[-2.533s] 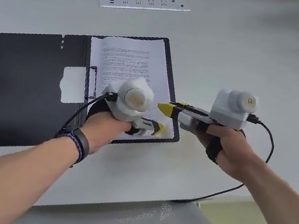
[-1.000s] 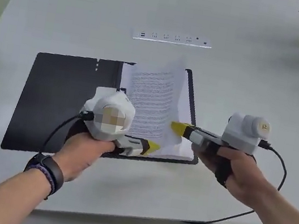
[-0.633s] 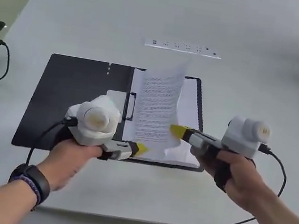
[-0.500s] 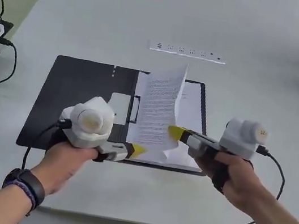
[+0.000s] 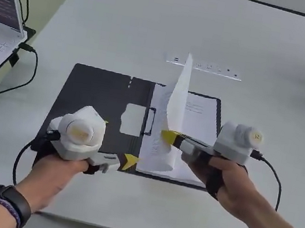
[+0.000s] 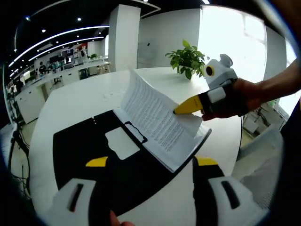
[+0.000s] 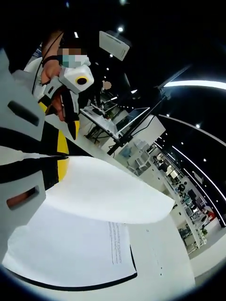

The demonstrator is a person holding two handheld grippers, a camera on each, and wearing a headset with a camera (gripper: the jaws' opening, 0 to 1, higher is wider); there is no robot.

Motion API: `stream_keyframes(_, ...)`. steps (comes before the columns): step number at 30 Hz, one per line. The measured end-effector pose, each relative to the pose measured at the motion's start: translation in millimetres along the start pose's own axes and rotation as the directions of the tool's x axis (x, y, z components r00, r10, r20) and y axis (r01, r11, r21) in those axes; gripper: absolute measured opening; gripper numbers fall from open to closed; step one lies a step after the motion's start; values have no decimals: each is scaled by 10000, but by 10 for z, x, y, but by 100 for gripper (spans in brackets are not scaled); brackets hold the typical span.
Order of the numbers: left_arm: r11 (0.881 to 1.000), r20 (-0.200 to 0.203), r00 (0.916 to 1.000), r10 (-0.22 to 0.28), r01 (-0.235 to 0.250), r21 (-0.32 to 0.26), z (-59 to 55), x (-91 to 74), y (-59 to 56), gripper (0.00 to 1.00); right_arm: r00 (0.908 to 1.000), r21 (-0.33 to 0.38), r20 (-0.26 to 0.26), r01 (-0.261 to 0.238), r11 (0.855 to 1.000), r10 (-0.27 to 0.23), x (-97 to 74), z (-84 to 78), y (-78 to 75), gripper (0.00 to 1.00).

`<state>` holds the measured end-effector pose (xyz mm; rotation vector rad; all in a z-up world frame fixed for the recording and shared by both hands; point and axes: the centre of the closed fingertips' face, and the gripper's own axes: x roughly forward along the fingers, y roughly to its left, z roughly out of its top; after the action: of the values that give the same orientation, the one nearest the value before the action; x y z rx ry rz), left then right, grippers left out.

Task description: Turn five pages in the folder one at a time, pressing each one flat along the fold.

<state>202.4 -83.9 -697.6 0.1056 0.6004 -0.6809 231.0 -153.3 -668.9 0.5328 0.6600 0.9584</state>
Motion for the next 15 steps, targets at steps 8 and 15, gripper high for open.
stream_keyframes(8,9995,134,9995,294,-292,-140,-23,-173,153,69,9986,-132,-432,-319,9994,313,241,-75,101,0)
stream_keyframes(15,9982,276,9984,498,-488,-354,-71,-303,267,69,9968,-194,-637,-495,9986,482,420,-98,180,0)
